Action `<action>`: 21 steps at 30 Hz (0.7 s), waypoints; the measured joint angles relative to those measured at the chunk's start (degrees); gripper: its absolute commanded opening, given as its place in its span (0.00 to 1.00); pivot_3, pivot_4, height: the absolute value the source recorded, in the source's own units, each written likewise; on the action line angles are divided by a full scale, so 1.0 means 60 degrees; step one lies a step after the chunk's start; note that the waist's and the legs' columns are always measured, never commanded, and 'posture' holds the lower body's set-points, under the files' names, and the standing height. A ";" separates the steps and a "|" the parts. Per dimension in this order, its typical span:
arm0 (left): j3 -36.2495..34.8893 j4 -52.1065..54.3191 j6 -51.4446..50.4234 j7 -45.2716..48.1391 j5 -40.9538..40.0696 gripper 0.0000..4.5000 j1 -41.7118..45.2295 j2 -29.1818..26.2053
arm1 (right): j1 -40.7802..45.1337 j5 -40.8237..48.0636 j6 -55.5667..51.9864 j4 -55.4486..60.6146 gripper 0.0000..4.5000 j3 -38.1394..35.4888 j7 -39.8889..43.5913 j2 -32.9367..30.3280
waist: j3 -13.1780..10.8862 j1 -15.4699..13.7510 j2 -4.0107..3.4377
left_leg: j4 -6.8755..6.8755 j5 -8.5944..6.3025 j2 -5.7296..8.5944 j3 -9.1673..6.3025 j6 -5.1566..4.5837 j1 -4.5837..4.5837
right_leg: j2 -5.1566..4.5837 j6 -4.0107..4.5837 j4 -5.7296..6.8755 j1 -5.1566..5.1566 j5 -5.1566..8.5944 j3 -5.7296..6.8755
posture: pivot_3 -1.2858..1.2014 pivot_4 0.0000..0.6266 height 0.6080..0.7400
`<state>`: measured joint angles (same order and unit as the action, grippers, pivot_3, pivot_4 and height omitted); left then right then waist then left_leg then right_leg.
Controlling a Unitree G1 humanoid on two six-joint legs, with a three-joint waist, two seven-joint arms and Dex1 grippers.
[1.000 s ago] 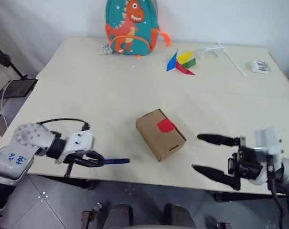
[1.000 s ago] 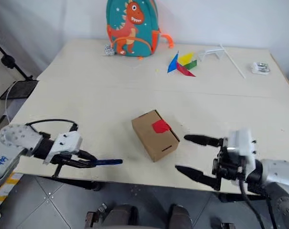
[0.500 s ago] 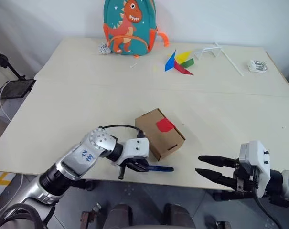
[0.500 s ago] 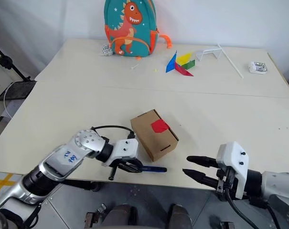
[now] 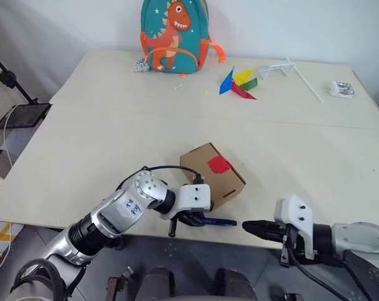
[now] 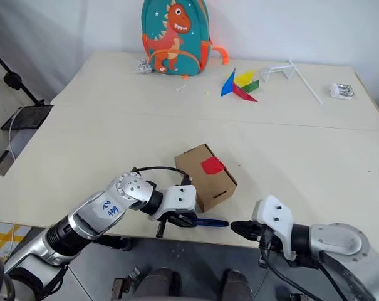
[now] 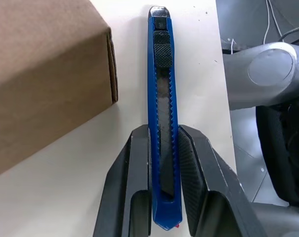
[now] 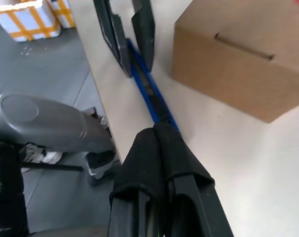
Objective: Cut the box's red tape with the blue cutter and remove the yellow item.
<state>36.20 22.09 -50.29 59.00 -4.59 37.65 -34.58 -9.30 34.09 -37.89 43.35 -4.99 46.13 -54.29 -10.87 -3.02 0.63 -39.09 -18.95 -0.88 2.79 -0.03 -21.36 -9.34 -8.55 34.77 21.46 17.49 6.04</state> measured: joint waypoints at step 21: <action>0.0518 0.0375 -0.0967 0.0105 -0.0044 0.10 0.0619 -0.0147 | 0.1872 -0.0416 -0.2184 -0.0543 0.01 0.2229 -0.0873 0.0756 | 0.0000 0.0036 0.0001 | 0.0001 -0.0002 -0.0002 -0.0006 0.0002 -0.0015 | 0.0002 0.0000 -0.0006 0.0007 0.0000 0.0008 | 0.52 0.24 1.00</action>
<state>39.31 24.34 -56.09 59.63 -4.86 41.36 -35.46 1.93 31.59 -50.99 40.10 8.38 40.89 -49.76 -10.87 -2.81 0.63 -39.08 -18.96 -0.89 2.76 -0.02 -21.45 -9.32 -8.55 34.73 21.50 17.49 6.09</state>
